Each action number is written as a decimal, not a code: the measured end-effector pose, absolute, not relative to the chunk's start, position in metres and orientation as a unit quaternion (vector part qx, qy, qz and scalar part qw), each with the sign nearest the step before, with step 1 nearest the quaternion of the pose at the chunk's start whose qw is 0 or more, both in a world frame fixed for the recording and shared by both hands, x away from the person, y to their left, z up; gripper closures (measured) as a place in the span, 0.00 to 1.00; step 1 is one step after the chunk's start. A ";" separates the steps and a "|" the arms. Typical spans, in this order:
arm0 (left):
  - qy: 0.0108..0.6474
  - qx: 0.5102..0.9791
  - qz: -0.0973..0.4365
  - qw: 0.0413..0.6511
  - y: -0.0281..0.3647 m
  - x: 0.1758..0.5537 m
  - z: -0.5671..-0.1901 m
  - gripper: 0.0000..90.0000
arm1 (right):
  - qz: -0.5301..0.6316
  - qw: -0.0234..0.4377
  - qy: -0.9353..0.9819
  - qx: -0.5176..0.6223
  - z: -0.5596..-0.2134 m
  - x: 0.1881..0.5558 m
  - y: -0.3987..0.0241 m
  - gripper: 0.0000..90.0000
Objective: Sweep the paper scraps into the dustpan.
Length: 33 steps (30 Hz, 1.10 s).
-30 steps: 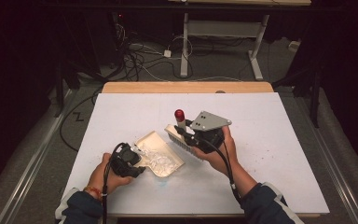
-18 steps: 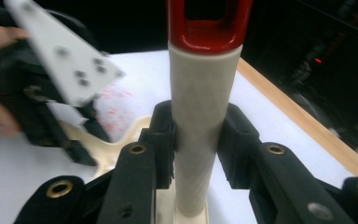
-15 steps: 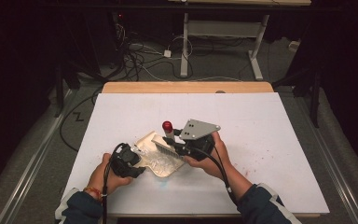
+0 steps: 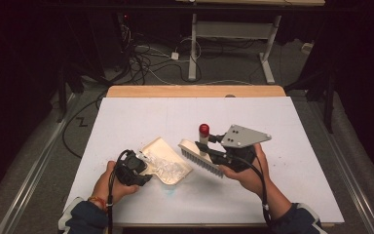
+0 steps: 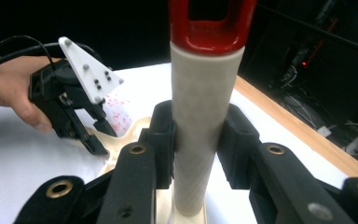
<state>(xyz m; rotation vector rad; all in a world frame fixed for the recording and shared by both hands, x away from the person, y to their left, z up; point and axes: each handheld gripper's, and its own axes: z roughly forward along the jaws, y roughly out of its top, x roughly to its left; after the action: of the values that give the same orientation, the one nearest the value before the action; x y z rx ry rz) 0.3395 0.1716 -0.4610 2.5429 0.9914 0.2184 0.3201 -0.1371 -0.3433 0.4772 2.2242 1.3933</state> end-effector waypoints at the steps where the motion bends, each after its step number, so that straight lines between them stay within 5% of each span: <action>1: 0.355 0.910 0.078 0.200 0.172 0.339 -0.461 0.71 | 0.508 0.236 0.809 0.179 -0.344 0.319 -0.143 0.78; 33: 0.362 0.904 0.088 0.212 0.171 0.335 -0.458 0.70 | 0.504 0.241 0.783 0.274 -0.349 0.287 -0.272 0.78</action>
<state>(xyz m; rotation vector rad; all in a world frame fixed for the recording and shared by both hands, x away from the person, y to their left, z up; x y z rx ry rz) 0.3346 0.1715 -0.4583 2.5098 1.0041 0.2443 0.2870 -0.2720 -0.3493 0.7507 2.1417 1.3775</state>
